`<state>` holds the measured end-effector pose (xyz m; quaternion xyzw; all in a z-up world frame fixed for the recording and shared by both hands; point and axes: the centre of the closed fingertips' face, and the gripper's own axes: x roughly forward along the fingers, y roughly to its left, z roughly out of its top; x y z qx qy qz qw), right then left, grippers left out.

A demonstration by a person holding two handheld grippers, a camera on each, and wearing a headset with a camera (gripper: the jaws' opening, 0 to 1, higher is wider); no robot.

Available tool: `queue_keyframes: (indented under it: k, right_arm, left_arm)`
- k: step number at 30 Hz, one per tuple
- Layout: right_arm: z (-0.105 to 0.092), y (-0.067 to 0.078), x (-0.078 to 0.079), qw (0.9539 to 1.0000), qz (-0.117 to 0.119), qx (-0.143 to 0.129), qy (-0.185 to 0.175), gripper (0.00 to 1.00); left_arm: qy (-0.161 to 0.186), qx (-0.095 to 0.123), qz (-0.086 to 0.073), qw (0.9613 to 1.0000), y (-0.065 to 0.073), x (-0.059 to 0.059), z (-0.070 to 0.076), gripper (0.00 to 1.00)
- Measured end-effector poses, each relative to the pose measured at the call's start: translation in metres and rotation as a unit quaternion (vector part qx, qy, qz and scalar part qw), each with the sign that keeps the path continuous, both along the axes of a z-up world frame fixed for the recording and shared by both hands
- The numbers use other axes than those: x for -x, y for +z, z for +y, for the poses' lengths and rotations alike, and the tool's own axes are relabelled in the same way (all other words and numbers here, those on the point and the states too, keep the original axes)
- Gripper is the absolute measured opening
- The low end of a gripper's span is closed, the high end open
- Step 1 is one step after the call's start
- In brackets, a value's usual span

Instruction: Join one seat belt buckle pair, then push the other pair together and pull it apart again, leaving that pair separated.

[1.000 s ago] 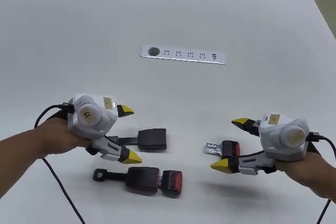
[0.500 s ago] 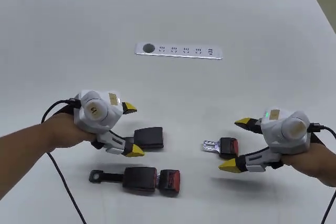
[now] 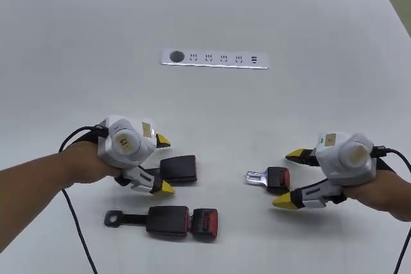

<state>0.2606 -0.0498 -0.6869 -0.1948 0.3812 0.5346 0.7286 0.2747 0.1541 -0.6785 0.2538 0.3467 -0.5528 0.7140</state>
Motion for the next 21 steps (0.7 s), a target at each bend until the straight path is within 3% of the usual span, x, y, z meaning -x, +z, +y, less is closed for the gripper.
queue_keyframes:
  k: [6, 9, 16, 21]
  right_arm:
    - [0.000, -0.005, 0.005, 0.9998, 0.003, 0.004, 0.017, 0.62]
    - [0.000, -0.004, 0.003, 0.9998, 0.001, 0.003, 0.018, 0.57]
    - [0.004, -0.009, 0.005, 0.9989, -0.016, 0.022, 0.038, 0.36]
    - [0.002, -0.007, 0.004, 0.9984, -0.016, 0.025, 0.048, 0.35]
  left_arm:
    - [-0.006, 0.003, 0.008, 0.9999, -0.002, 0.003, -0.004, 0.56]
    - [-0.019, -0.007, 0.006, 0.9998, -0.006, 0.006, -0.004, 0.51]
    - [-0.048, -0.009, 0.005, 0.9988, -0.003, 0.013, -0.005, 0.46]
    - [-0.062, -0.010, 0.005, 0.9980, -0.003, 0.014, -0.004, 0.34]
